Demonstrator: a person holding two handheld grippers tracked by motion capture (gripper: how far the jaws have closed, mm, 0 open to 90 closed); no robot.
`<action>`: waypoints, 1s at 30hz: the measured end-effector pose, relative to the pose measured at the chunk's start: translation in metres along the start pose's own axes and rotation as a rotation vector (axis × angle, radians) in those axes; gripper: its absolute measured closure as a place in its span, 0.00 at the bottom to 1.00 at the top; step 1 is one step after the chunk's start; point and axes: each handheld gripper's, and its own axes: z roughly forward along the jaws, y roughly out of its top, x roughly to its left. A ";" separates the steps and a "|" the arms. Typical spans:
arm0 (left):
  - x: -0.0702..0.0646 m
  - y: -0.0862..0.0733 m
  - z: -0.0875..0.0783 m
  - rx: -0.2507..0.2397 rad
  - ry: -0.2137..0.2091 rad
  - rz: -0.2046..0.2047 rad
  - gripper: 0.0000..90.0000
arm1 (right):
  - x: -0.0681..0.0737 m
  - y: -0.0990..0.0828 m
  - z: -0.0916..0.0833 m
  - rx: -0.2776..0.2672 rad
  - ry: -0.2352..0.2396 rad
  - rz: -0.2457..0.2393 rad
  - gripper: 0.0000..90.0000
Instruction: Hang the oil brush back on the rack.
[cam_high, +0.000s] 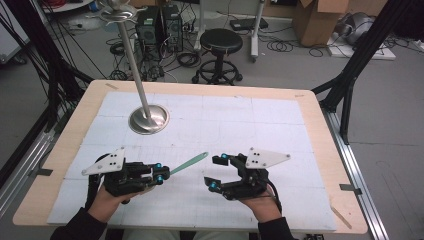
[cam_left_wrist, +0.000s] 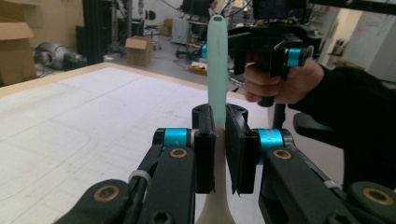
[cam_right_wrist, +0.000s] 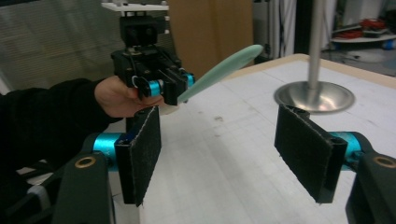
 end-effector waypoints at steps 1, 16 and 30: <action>-0.001 0.001 0.001 -0.002 -0.008 0.001 0.91 | 0.001 0.001 0.003 -0.001 0.010 -0.005 0.35; -0.010 0.003 0.006 -0.040 -0.103 -0.005 0.91 | 0.009 0.007 0.020 -0.051 0.121 -0.048 0.52; -0.012 0.000 0.011 -0.027 -0.131 -0.008 0.91 | 0.012 0.009 0.022 -0.086 0.181 -0.076 0.81</action>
